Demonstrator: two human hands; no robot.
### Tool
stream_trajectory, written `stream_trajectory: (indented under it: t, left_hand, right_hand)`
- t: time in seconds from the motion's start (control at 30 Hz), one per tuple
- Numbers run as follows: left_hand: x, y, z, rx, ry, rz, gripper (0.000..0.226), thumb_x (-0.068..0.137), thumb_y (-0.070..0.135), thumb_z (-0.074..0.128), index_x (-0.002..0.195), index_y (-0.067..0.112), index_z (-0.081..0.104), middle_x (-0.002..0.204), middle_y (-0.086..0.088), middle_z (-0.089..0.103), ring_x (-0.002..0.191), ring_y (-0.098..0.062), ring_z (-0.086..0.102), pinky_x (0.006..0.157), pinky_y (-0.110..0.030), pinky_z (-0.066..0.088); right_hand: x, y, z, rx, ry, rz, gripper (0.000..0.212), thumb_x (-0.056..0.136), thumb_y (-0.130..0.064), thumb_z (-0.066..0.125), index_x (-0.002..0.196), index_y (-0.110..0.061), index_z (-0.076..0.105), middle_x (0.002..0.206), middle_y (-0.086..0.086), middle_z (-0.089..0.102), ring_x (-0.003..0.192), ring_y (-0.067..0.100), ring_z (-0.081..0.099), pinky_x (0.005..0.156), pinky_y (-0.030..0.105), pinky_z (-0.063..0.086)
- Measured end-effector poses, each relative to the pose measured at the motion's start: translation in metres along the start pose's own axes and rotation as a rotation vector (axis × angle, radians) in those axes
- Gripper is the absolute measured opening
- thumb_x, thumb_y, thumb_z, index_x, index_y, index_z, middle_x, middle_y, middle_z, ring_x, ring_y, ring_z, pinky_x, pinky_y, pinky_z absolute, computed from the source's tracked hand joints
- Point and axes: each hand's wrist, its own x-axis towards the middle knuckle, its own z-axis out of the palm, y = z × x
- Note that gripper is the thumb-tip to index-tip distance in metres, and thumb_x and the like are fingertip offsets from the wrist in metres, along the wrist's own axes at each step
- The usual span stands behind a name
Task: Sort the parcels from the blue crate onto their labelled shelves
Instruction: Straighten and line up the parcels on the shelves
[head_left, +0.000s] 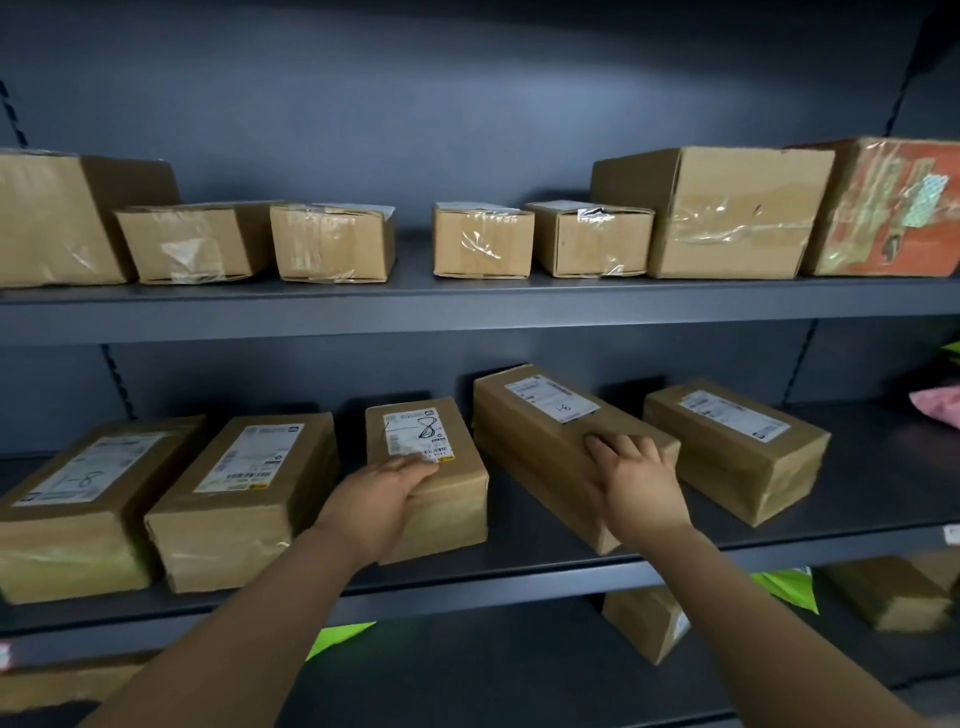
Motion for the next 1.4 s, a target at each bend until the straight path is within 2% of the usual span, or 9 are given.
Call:
stream_trajectory:
  t: [0.13,0.23,0.3,0.43,0.63,0.87,1.07,1.23,1.4]
  left_hand:
    - [-0.005,-0.005,-0.003,-0.019,0.012,0.005,0.049,0.097,0.020,0.046,0.144,0.034,0.036,0.152,0.011,0.033,0.136,-0.013,0.035,0.112,-0.025,0.026]
    - [-0.008,-0.009,-0.006,-0.012,-0.006,0.003,0.050,0.096,0.019,0.049,0.142,0.035,0.037,0.150,0.011,0.036,0.134,-0.013,0.038,0.111,-0.026,0.030]
    - [-0.010,-0.013,-0.009,-0.005,-0.031,-0.001,0.053,0.095,0.017,0.049,0.143,0.035,0.036,0.150,0.011,0.036,0.133,-0.014,0.039,0.109,-0.026,0.031]
    - [-0.011,-0.018,-0.012,0.028,-0.066,0.016,0.062,0.093,0.010,0.048,0.146,0.037,0.030,0.151,0.011,0.033,0.133,-0.015,0.039,0.109,-0.026,0.031]
    - [-0.009,-0.023,-0.012,0.033,-0.063,0.024,0.062,0.093,0.005,0.045,0.146,0.037,0.033,0.152,0.012,0.030,0.137,-0.011,0.034,0.110,-0.020,0.025]
    - [-0.013,-0.022,-0.011,0.015,-0.089,-0.017,0.066,0.092,0.002,0.043,0.147,0.036,0.031,0.156,0.009,0.025,0.141,-0.014,0.028,0.112,-0.023,0.023]
    - [-0.013,0.003,-0.017,0.045,-0.087,-0.082,0.051,0.100,0.034,0.038,0.149,0.028,0.026,0.156,0.003,0.027,0.140,-0.019,0.029,0.113,-0.033,0.028]
    - [0.000,0.065,-0.028,0.024,0.041,-0.020,0.049,0.099,0.040,0.038,0.146,0.025,0.034,0.146,0.003,0.044,0.131,-0.018,0.042,0.107,-0.035,0.035]
    - [0.032,0.130,-0.018,-0.048,0.046,0.062,0.053,0.098,0.044,0.038,0.147,0.023,0.033,0.146,-0.001,0.044,0.133,-0.021,0.041,0.109,-0.037,0.034]
  right_hand:
    - [-0.005,-0.027,-0.005,0.087,-0.037,-0.075,0.064,0.087,-0.053,0.047,0.144,-0.026,0.032,0.139,-0.003,0.042,0.125,0.024,0.033,0.107,0.038,0.026]
    - [-0.005,-0.037,-0.007,0.146,-0.083,-0.135,0.068,0.082,-0.051,0.048,0.144,-0.028,0.030,0.143,-0.005,0.039,0.126,0.023,0.030,0.108,0.038,0.023]
    - [-0.005,-0.039,-0.009,0.165,-0.099,-0.163,0.066,0.083,-0.044,0.048,0.145,-0.031,0.029,0.146,-0.007,0.036,0.129,0.022,0.028,0.110,0.039,0.016]
    - [-0.005,-0.038,-0.007,0.179,-0.119,-0.170,0.058,0.089,-0.036,0.048,0.144,-0.037,0.030,0.146,-0.011,0.034,0.140,0.023,0.015,0.113,0.054,-0.004]
    - [-0.008,-0.049,-0.011,0.113,-0.089,-0.240,0.056,0.090,-0.041,0.048,0.143,-0.041,0.030,0.143,-0.011,0.037,0.132,0.021,0.029,0.110,0.044,0.016]
    - [-0.012,-0.062,-0.005,0.130,-0.043,-0.242,0.056,0.092,-0.044,0.048,0.144,-0.039,0.028,0.143,-0.010,0.036,0.127,0.021,0.031,0.108,0.038,0.019]
    - [-0.012,-0.052,-0.010,0.217,-0.090,-0.256,0.056,0.095,-0.042,0.046,0.146,-0.033,0.027,0.151,-0.009,0.029,0.136,0.017,0.024,0.114,0.035,0.010]
    - [-0.019,-0.007,-0.020,0.282,-0.012,-0.180,0.048,0.096,-0.036,0.046,0.142,-0.024,0.038,0.149,-0.002,0.036,0.138,0.017,0.028,0.116,0.033,0.006]
    - [-0.016,0.063,-0.026,0.123,0.002,-0.023,0.048,0.096,-0.034,0.047,0.141,-0.020,0.040,0.146,0.002,0.040,0.136,0.019,0.032,0.115,0.034,0.013]
